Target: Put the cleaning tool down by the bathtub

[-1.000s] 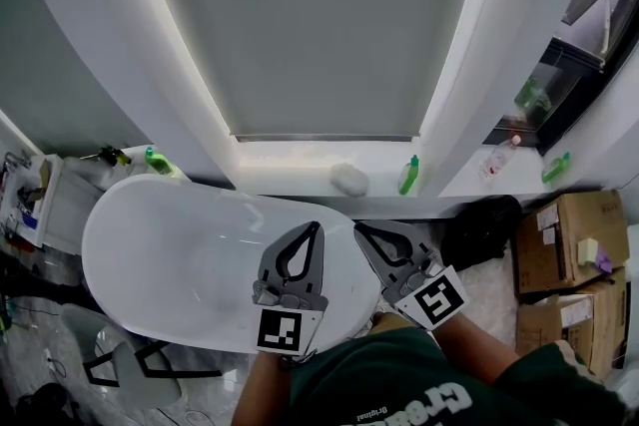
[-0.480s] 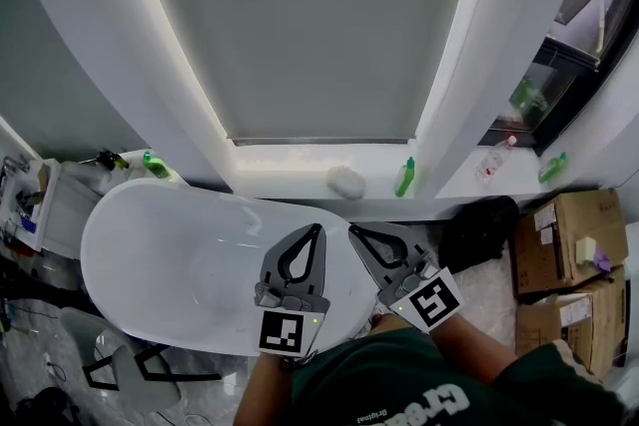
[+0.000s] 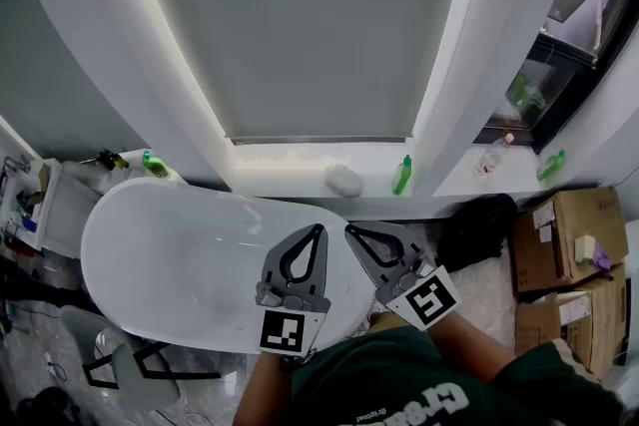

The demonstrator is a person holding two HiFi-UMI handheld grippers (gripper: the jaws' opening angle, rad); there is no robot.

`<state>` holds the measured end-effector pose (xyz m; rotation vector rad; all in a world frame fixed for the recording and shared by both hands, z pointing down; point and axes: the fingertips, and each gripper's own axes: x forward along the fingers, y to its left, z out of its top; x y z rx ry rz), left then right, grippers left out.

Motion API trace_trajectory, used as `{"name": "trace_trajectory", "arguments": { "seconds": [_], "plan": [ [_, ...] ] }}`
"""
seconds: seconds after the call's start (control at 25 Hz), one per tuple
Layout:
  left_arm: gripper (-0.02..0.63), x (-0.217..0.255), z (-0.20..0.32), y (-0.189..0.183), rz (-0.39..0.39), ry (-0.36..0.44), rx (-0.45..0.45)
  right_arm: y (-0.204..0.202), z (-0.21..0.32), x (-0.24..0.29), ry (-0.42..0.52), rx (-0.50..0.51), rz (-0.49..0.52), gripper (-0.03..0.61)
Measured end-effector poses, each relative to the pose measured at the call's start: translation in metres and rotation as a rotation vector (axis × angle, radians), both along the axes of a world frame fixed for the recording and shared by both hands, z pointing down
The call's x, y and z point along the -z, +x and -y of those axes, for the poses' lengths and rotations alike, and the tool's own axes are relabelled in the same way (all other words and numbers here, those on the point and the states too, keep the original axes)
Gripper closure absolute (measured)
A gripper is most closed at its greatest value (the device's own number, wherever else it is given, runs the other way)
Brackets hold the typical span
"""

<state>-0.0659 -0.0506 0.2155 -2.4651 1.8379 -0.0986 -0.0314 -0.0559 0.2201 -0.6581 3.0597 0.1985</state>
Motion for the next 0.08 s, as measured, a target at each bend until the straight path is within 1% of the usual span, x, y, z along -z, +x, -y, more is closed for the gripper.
{"name": "trace_trajectory", "arguments": {
  "seconds": [0.08],
  "plan": [
    [0.606, -0.0003, -0.0010, 0.0030, -0.004, -0.002, -0.001, 0.0014, -0.0016, 0.0002, 0.001, 0.005, -0.002, 0.565]
  ]
}}
